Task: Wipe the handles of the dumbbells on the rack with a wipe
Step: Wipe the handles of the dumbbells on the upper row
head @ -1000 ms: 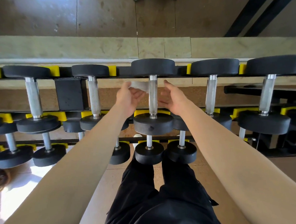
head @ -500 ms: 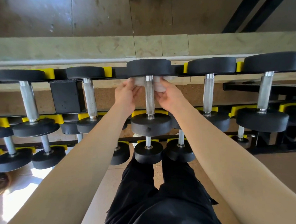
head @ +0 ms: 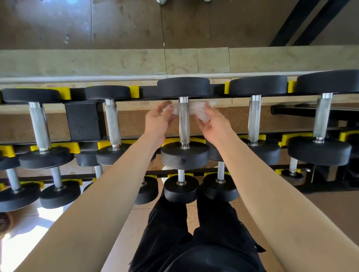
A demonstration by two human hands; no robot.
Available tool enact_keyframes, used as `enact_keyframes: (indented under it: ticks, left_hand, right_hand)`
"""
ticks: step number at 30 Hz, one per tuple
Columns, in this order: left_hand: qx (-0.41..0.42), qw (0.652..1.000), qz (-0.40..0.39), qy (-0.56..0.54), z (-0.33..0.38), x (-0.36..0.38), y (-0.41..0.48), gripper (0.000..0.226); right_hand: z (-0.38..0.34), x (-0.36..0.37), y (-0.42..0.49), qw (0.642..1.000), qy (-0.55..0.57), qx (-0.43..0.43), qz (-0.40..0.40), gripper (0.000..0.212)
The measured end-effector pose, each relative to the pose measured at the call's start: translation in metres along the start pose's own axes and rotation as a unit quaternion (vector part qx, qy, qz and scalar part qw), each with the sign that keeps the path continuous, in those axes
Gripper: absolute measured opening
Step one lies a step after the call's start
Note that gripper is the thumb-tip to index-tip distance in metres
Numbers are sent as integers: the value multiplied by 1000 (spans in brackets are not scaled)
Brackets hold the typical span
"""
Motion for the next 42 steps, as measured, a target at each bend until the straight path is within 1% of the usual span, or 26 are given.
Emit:
enact_keyframes:
  ticks: [1, 3, 5, 7, 8, 10, 13, 15, 17, 18, 20, 22, 23, 25, 26, 27, 28, 30, 32, 33, 35, 36, 38, 40, 41, 42]
  left_hand:
    - [1, 1000, -7, 16, 1, 7, -1, 17]
    - [-3, 1000, 5, 18, -1, 4, -4, 15]
    - [-2, 1000, 31, 5, -5, -15, -11, 18]
    - [-9, 999, 50, -6, -16, -32, -14, 19]
    - [-14, 998, 53, -12, -21, -35, -16, 18]
    - [-13, 999, 47, 2, -21, -25, -18, 16]
    - [10, 996, 1, 87, -13, 3, -22, 13]
    - [-1, 996, 6, 94, -15, 0, -24, 14]
    - [-17, 998, 22, 61, -21, -19, -27, 18]
    - [-20, 997, 37, 61, -24, -31, -30, 19]
    - [-13, 992, 65, 108, -28, -49, -32, 20]
    - [3, 982, 66, 177, -27, -48, -31, 19]
    - [17, 973, 47, 224, -26, -40, -31, 17]
    - [53, 937, -16, 344, -22, -17, -34, 13]
    - [68, 918, -34, 388, -21, -9, -35, 11]
    - [77, 907, -39, 413, -20, -7, -35, 10]
    - [81, 900, -36, 426, -17, -10, -37, 10]
    - [80, 883, -21, 462, -14, -27, -41, 12]
    - [87, 845, -11, 527, -14, -48, -41, 18]
    - [91, 827, -14, 555, -13, -54, -41, 20]
    - [92, 795, -42, 598, -13, -50, -38, 23]
    - [89, 787, -64, 607, -14, -42, -36, 23]
    - [85, 782, -111, 608, -16, -21, -35, 23]
    - [82, 787, -126, 598, -14, -9, -38, 21]
    - [79, 801, -121, 580, -13, -10, -38, 22]
    - [69, 827, -108, 548, -11, -16, -38, 22]
  right_hand:
    - [-5, -7, 2, 1000, 7, -6, 2, 41]
    - [-3, -11, 0, 1000, -6, -6, -1, 45]
    - [9, -2, -3, 997, -75, -6, -22, 47]
    - [22, 2, -5, 989, -146, 1, -28, 57]
    - [25, 1, -6, 989, -144, 15, -22, 60]
    - [16, -8, -9, 993, -115, 20, -3, 56]
    - [-10, -34, -5, 996, -87, -4, 24, 44]
    - [-11, -38, -6, 994, -112, -8, 8, 40]
    - [2, -29, -9, 983, -184, -12, -12, 35]
    - [7, -23, -11, 968, -249, -28, -17, 29]
    - [10, -12, -14, 932, -355, -63, -29, 19]
    - [2, -13, -15, 914, -399, -76, -22, 17]
    - [-8, -19, -15, 909, -409, -85, -5, 14]
    - [-29, -31, -18, 892, -437, -112, 34, 8]
    - [-37, -36, -17, 880, -456, -124, 44, 10]
    - [-41, -38, -17, 864, -483, -134, 42, 13]
    - [-39, -36, -18, 844, -518, -137, 29, 18]
    - [-20, -25, -22, 789, -602, -121, -19, 24]
    - [5, -14, -24, 732, -671, -102, -57, 25]
    - [12, -11, -25, 711, -693, -102, -66, 24]
    - [9, -12, -23, 690, -715, -99, -54, 19]
    - [2, -16, -21, 684, -723, -88, -39, 18]
    - [-16, -24, -17, 668, -741, -70, -15, 25]
    - [-28, -26, -16, 649, -758, -65, 1, 35]
    - [-28, -23, -17, 647, -759, -69, 0, 38]
    - [-24, -19, -18, 654, -753, -75, -8, 38]
Point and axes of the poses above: each hand's wrist, its own y-axis towards the middle knuckle, its own x-axis out of the palm, z = x × y, the point moved 8 cm from there along y, towards the middle knuckle, and after that the axes turned 14 degrees about y, right-handed, at the moved point
